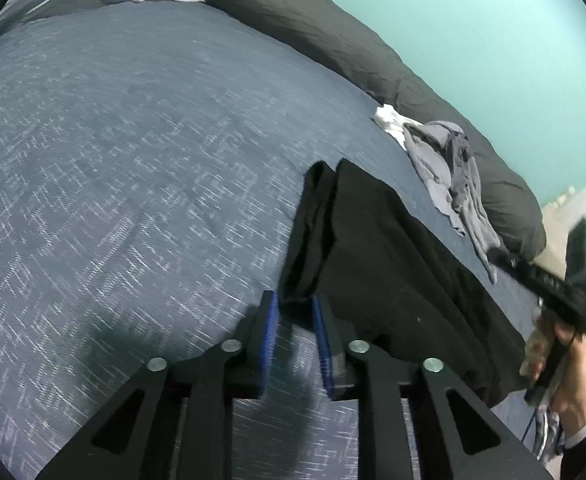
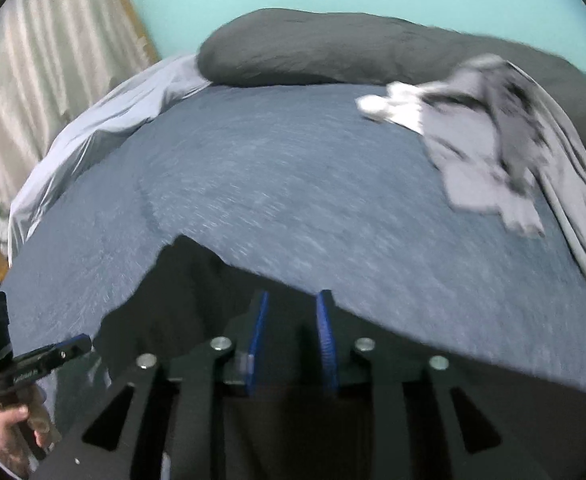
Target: Fold clothes
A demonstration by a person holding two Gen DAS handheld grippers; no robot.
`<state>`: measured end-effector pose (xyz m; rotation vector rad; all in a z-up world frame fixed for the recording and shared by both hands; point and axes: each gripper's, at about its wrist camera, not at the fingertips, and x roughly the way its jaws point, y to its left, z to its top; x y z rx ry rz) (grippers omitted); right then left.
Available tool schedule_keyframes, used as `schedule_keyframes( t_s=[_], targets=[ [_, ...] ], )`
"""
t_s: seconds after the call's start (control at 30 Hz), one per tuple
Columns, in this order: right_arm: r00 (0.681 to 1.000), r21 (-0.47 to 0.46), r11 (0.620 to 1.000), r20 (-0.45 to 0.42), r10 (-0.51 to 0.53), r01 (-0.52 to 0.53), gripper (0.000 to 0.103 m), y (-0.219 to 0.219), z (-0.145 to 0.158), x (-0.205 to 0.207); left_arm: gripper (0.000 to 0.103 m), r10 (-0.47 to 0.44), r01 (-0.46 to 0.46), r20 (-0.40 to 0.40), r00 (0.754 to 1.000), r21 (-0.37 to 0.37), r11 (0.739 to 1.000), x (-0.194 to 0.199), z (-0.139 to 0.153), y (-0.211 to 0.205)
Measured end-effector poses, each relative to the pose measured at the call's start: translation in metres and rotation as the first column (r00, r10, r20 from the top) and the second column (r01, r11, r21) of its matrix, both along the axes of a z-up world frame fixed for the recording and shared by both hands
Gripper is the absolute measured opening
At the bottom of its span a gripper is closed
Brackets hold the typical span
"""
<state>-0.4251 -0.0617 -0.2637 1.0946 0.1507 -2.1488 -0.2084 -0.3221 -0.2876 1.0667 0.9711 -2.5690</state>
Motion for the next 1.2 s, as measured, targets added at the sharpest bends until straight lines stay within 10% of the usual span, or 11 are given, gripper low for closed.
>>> schedule_keyframes(
  t_s=[0.3,0.63,1.2],
  targets=[
    [0.974,-0.037,0.975,0.067,-0.218,0.22,0.034,0.141,-0.02,0.017,0.033,-0.029,0.029,0.007,1.0,0.033,0.999,-0.005,-0.009,0.023],
    [0.874,-0.034,0.88,0.136,-0.466,0.474,0.047,0.289,-0.045,0.031,0.038,-0.02,0.019,0.011,1.0,0.08,0.997,-0.012,-0.017,0.035],
    [0.46,-0.112,0.446,0.198,-0.866,0.888,0.055,0.539,-0.063,0.033,0.04,-0.009,0.008,0.025,1.0,0.045,0.999,-0.022,-0.02,0.041]
  ],
)
